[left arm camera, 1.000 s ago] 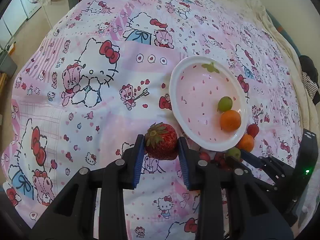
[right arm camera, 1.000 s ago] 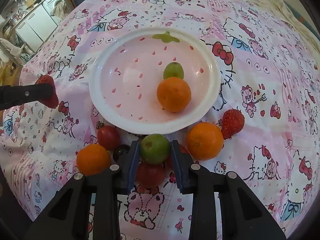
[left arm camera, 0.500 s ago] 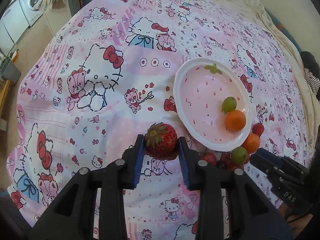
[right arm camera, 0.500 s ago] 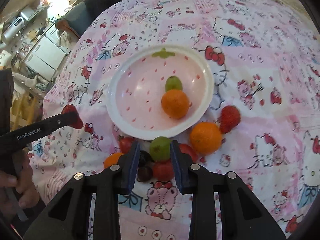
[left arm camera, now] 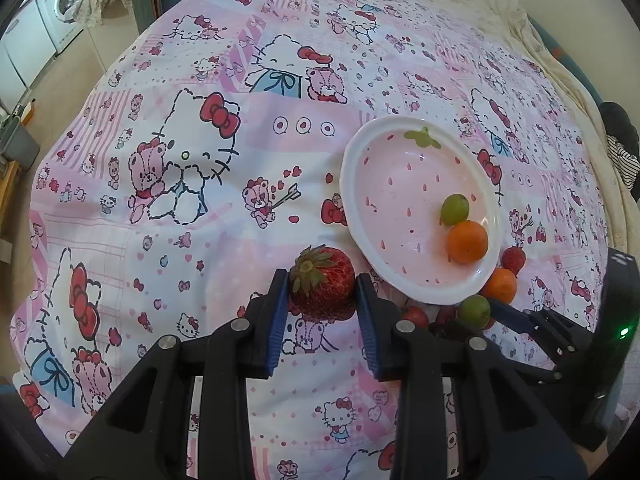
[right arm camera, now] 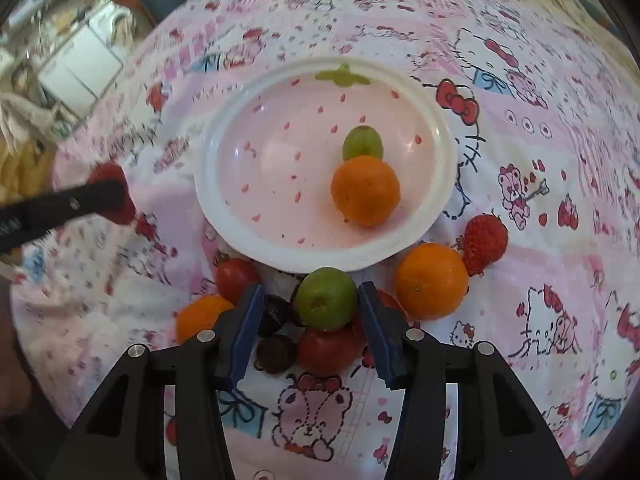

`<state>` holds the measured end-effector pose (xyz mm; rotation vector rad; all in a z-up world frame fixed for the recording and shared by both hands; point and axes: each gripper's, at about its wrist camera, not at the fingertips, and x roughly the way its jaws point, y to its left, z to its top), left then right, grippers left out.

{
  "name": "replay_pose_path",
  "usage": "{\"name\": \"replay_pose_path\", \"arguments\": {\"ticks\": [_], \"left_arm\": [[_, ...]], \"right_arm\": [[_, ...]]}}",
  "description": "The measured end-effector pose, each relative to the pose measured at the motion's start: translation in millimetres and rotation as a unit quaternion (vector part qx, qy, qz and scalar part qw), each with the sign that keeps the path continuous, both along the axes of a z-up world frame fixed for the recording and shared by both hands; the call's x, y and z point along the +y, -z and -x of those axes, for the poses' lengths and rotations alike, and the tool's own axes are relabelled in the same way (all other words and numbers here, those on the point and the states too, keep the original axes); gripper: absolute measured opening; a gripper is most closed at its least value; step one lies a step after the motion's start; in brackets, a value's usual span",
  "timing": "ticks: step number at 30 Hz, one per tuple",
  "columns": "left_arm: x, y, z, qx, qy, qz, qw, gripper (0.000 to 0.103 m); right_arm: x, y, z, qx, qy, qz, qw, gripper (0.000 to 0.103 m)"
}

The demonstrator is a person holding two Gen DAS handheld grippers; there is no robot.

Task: Organize fruits
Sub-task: 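Carry the strawberry toward the plate with the left gripper while the right grasps a lime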

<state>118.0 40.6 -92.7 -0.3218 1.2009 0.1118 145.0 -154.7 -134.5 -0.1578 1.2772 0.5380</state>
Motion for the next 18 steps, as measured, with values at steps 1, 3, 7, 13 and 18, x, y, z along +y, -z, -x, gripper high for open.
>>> {"name": "replay_pose_path", "arguments": {"ticks": [1, 3, 7, 13, 18], "left_arm": [[0.2, -0.1, -0.3, 0.000, 0.000, -0.001, 1.0000, 0.029], [0.4, -0.1, 0.0, -0.001, -0.001, -0.002, 1.0000, 0.029], [3.3, -0.8, 0.4, -0.002, -0.005, -0.003, 1.0000, 0.029], [2.7, -3.1, 0.7, -0.009, 0.000, -0.004, 1.0000, 0.029], [-1.6, -6.2, -2.1, -0.012, 0.008, 0.007, 0.9999, 0.029]], "right_arm": [[0.9, 1.3, 0.5, -0.005, -0.002, 0.006, 1.000, 0.051], [3.2, 1.9, 1.6, -0.017, -0.008, 0.018, 1.000, 0.042], [-3.1, -0.3, -0.2, -0.014, 0.000, 0.016, 1.000, 0.032], [-20.2, -22.8, -2.7, -0.014, 0.032, -0.047, 0.998, 0.032], [-38.6, -48.5, -11.4, -0.019, 0.070, -0.120, 0.990, 0.032]]}}
